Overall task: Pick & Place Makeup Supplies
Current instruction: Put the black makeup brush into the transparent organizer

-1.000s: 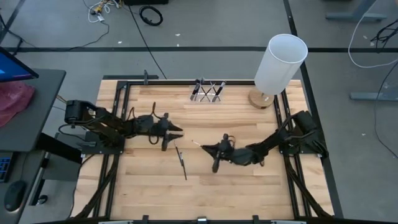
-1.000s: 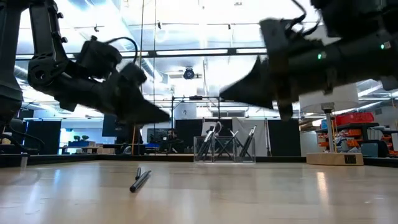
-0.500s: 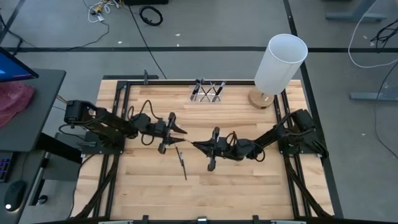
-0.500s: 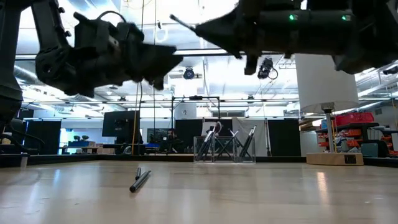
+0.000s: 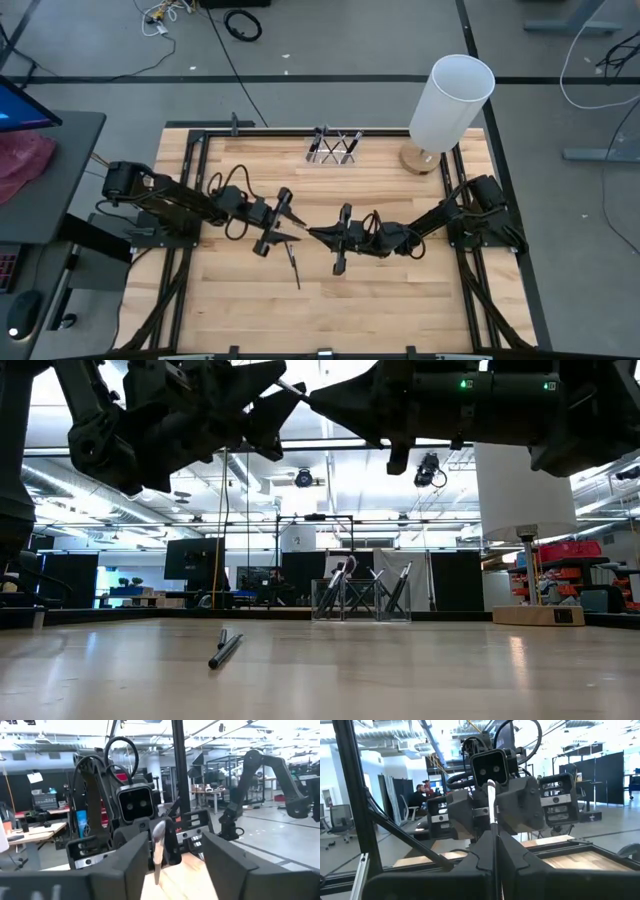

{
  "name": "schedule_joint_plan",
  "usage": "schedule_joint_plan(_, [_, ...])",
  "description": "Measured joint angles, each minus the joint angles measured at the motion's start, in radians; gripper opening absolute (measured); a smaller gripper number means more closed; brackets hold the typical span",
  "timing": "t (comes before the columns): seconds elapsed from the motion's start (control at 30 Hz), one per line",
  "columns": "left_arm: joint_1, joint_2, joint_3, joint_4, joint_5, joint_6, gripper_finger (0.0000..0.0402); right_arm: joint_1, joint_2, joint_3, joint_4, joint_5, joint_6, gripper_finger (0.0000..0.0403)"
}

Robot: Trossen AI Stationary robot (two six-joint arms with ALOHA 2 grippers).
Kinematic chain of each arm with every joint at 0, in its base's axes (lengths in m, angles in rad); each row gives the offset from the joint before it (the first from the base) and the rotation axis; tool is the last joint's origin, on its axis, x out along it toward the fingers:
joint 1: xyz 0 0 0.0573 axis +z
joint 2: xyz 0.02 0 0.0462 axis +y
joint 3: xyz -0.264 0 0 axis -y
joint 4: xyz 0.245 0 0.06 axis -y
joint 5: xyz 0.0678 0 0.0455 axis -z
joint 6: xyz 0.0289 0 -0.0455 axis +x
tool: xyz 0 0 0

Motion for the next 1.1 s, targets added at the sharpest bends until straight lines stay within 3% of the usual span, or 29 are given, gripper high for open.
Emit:
schedule_joint_plan(0.37, [-0.003,0.000,0.002,-0.019,-0.013,0.005,0.0017,0.002,-0.001,0.000,-0.040,-0.003,0.035,0.0006])
schedule_joint_plan(0.57, [0.015,0.000,0.001,-0.131,-0.013,-0.005,0.0019,0.011,-0.014,0.001,-0.205,0.049,0.094,0.0037])
schedule_joint_plan(0.67, [0.029,-0.009,0.002,-0.236,-0.061,-0.008,0.0016,0.025,-0.056,-0.001,-0.440,0.126,0.170,0.0067])
schedule_joint_plan(0.77, [0.041,-0.007,0.002,-0.345,-0.131,-0.019,0.0016,0.026,-0.136,0.003,-0.749,0.138,0.310,0.0096])
schedule_joint_plan(0.9, [0.060,-0.008,0.027,-0.486,-0.183,-0.041,0.0019,-0.014,-0.225,0.040,-1.090,0.091,0.501,0.0129])
schedule_joint_plan(1.1, [0.064,-0.007,0.104,-0.646,-0.220,-0.022,0.0019,-0.097,-0.200,0.140,-1.160,-0.038,0.441,0.0172])
